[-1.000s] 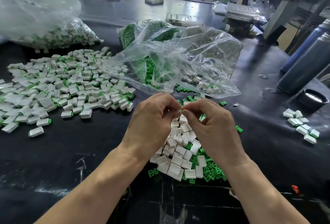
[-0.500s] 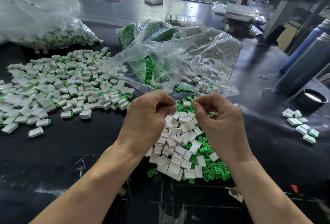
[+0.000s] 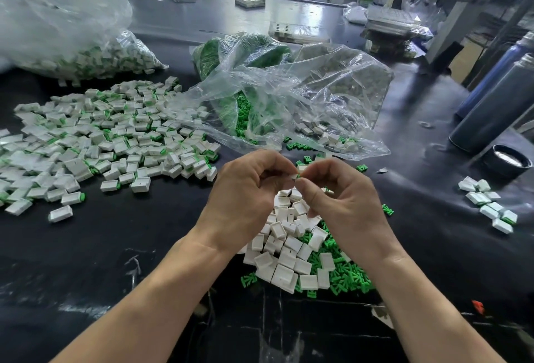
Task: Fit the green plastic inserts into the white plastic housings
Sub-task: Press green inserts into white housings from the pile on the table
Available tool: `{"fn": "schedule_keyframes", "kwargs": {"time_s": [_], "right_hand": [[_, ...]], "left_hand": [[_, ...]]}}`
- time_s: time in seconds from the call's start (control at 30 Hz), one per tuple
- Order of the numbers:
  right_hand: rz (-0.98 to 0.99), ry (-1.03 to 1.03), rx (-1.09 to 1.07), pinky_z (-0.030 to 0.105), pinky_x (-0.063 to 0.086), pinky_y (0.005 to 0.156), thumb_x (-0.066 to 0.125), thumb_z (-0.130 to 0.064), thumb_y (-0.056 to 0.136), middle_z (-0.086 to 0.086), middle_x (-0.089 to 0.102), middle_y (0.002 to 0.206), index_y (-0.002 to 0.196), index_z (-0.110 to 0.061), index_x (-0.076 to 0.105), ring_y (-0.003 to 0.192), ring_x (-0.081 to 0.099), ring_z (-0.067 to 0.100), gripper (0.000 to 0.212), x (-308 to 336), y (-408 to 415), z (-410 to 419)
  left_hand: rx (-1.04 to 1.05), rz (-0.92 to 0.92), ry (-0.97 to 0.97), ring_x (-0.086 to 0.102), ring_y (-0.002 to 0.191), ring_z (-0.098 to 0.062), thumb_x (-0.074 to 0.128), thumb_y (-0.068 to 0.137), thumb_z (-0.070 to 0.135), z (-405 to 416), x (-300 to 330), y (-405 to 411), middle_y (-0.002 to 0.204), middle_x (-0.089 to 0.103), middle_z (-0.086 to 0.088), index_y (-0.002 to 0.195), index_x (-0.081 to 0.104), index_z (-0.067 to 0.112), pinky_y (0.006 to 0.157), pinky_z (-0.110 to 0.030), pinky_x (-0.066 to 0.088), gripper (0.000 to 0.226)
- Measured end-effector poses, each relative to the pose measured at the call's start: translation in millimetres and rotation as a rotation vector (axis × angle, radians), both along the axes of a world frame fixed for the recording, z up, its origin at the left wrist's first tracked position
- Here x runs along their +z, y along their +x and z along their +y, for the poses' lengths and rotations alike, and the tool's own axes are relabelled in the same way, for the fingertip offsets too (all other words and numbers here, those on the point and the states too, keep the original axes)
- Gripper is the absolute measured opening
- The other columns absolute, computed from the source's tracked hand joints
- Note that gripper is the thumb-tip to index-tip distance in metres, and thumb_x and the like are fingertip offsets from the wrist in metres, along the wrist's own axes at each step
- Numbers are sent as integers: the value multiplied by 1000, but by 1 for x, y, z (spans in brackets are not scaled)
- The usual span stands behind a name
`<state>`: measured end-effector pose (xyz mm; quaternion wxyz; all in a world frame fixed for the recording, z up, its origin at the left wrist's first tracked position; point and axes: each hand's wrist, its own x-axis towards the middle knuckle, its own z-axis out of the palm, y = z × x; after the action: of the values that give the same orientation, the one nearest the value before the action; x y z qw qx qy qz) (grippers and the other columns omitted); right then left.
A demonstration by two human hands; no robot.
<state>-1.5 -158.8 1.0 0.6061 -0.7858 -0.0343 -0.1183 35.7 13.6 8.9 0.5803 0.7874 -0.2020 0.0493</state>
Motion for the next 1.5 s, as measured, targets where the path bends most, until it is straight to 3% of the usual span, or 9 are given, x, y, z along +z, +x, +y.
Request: {"fn": "schedule_keyframes", "kwargs": {"time_s": [0.1,0.23,0.37,0.5,0.7,0.87,1.07,1.2,1.5], "right_hand": [[4,52,13,24,52,58,79,-18,92,-2,70,76,91,-17,72,64,63,12,8,2,-1,0],[40,141,4,26,49,54,80,-46,78,15,74,83,87,-17,73,59,58,16,31,5,-2,0],[44,88,-37,25,47,53,71,-29,96,-4,74,77,87,-21,72,60,57,9,12,1,-1,-1],[33,35,-151,26,47,61,69,-31,100,-9,69,70,85,-24,72,62,59,5,17,0,0,-3],[55,-4,-196,27,49,61,69,-33,99,-3,73,78,85,-24,72,64,60,5,17,1,-1,-4],[62,-98,-287,24,51,57,69,-37,98,-4,71,73,81,-26,71,63,60,7,21,-1,2,-9],[91,-195,-403,24,44,60,68,-41,98,-20,65,64,81,-26,71,57,56,0,23,-3,6,-25],[114,-275,-457,21,42,55,66,-41,98,-18,66,64,79,-25,70,57,57,1,25,-2,8,-34],[250,-545,-493,39,56,87,68,-33,97,-11,70,86,90,-29,72,89,67,19,9,5,11,-49]], "left_hand": [[-8,-13,16,72,85,-4,74,90,4,0,1,-1,89,75,13,99,75,22,80,-24,60,20],[13,-156,185,66,82,-9,79,89,21,-1,2,-5,88,68,17,101,69,32,73,-25,57,19],[44,-206,273,65,83,-3,75,90,35,0,4,-7,89,67,20,102,69,32,76,-30,58,14],[164,-209,382,63,89,-1,77,89,34,8,3,0,98,62,20,104,71,30,87,-28,57,16],[488,-235,635,60,96,-20,79,88,27,33,1,24,97,65,3,100,73,23,94,-42,48,14],[740,-163,734,55,115,-36,74,91,21,56,0,40,118,63,-12,122,69,19,98,-49,39,31],[593,-139,622,66,88,-27,73,93,29,40,-2,34,97,72,-4,99,74,19,76,-38,53,12],[432,-25,624,66,79,-19,68,96,36,30,-7,28,82,71,6,92,74,24,73,-35,55,13],[510,40,687,63,103,-26,65,98,30,34,-12,34,110,68,-5,107,73,17,83,-36,47,18]]}}
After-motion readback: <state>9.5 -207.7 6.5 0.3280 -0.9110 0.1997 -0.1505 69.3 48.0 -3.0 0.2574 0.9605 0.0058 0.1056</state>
